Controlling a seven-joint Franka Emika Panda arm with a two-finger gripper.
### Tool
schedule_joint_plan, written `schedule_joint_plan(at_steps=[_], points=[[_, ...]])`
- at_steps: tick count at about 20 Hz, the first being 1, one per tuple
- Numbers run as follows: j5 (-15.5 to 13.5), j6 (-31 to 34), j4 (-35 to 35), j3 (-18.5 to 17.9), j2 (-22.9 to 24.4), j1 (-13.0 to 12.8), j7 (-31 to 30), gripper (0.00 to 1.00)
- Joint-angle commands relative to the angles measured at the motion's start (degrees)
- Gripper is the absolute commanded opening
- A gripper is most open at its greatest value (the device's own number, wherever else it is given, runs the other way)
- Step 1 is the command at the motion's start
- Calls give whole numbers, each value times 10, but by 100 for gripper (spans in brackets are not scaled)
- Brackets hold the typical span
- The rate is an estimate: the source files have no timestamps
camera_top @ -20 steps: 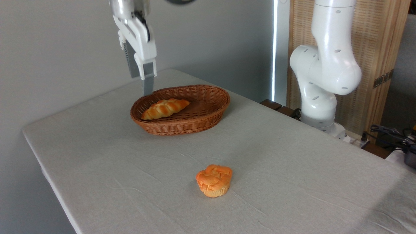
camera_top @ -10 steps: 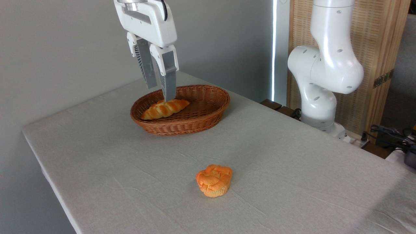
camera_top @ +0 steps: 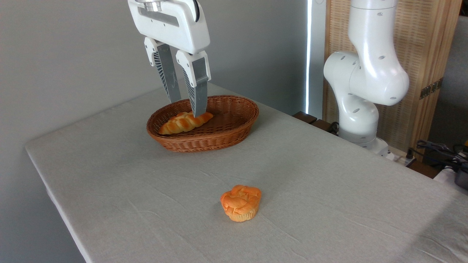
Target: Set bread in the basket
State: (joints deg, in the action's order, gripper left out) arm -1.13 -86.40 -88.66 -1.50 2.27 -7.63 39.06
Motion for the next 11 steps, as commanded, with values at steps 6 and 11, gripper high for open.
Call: schedule_joint_plan(at_steps=[6, 11], points=[[-7, -28, 0, -5, 0, -1, -11, 100], [-7, -20, -8, -5, 0, -1, -12, 100]])
